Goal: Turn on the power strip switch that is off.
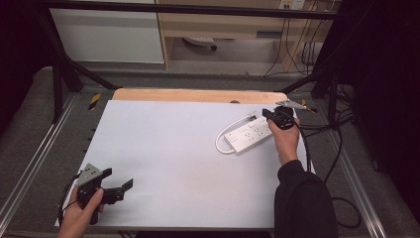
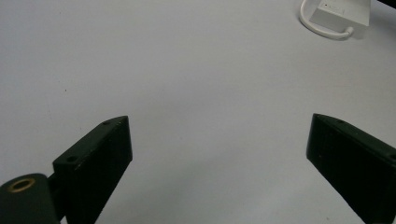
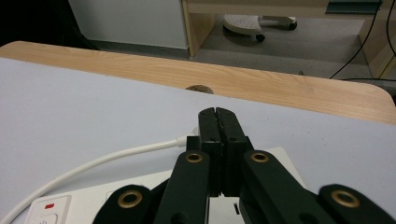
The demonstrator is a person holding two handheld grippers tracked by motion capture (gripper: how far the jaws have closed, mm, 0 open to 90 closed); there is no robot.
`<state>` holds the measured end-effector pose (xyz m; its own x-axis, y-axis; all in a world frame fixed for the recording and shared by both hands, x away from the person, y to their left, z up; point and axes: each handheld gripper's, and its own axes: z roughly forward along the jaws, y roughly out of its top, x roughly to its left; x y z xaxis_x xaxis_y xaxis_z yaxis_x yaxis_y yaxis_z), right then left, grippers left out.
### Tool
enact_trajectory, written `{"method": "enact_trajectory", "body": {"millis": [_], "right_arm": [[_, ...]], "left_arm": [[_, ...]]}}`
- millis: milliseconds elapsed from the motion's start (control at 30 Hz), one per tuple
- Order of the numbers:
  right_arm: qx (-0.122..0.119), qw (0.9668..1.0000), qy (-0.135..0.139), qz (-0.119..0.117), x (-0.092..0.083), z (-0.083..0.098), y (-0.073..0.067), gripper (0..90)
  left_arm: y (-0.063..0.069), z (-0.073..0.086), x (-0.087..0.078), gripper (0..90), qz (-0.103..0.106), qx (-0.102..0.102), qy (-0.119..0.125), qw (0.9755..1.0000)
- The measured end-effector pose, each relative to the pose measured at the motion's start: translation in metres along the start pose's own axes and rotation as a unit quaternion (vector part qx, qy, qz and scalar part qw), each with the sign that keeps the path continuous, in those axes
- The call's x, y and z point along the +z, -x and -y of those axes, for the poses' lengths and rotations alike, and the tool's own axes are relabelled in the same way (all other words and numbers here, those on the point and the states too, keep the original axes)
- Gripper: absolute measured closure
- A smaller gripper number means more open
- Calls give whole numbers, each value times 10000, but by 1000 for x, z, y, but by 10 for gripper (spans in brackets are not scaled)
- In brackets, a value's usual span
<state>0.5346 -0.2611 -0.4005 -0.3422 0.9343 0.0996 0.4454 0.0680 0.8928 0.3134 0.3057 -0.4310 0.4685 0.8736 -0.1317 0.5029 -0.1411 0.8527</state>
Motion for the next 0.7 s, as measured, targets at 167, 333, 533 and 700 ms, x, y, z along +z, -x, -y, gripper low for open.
{"method": "enact_trajectory", "body": {"millis": [167,333,533,700], "right_arm": [[8,10000,-17,-6,3,2,-1,900],[9,10000,-40,-11,6,3,-2,900],[6,10000,-86,-20,9,6,-3,900],[-22,9999,-129,-34,13,9,-6,900]], "left_arm": [[0,0,0,68,2,-3,1,10000],[0,0,0,69,6,-11,3,10000],[0,0,0,68,6,-11,1,10000],[-1,0,0,68,3,-13,0,10000]]}}
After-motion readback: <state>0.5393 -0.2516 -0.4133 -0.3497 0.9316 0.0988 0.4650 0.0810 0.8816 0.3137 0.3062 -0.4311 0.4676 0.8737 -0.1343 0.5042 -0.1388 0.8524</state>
